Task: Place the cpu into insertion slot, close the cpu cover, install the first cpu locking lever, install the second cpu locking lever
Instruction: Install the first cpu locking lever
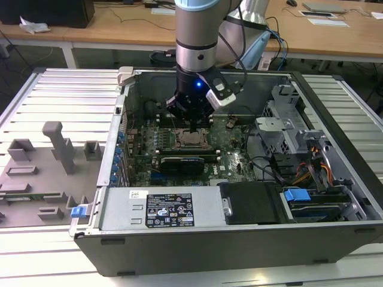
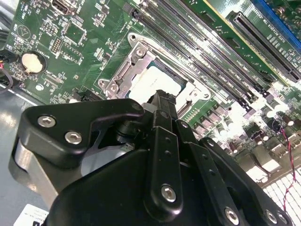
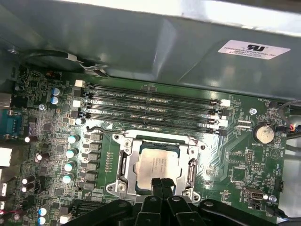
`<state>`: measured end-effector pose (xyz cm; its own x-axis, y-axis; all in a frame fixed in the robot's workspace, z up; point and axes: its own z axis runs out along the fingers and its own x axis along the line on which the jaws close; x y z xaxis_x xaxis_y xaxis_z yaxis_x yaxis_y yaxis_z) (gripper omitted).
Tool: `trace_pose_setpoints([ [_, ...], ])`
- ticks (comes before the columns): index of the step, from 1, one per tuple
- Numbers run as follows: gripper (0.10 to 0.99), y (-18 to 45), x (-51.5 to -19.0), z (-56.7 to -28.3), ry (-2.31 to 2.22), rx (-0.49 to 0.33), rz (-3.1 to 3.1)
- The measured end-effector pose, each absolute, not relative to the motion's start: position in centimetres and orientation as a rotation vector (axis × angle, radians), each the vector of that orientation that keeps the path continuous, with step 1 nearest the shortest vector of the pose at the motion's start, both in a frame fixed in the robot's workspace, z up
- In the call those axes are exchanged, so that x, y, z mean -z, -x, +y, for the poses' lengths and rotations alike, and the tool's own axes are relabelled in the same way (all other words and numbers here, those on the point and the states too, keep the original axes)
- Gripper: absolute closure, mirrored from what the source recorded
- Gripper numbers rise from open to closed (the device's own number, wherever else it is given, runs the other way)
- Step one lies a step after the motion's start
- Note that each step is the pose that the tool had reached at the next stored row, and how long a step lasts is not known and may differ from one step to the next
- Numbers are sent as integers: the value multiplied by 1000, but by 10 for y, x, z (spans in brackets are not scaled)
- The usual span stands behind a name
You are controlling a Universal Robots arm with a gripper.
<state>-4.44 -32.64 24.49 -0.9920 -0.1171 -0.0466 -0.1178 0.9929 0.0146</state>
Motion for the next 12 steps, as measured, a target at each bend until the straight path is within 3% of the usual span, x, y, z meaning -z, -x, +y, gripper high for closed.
trace_pose_setpoints([
  [4, 980, 44, -264, -326, 182, -27, 3090],
  [12, 980, 50, -265, -326, 182, -27, 3090],
])
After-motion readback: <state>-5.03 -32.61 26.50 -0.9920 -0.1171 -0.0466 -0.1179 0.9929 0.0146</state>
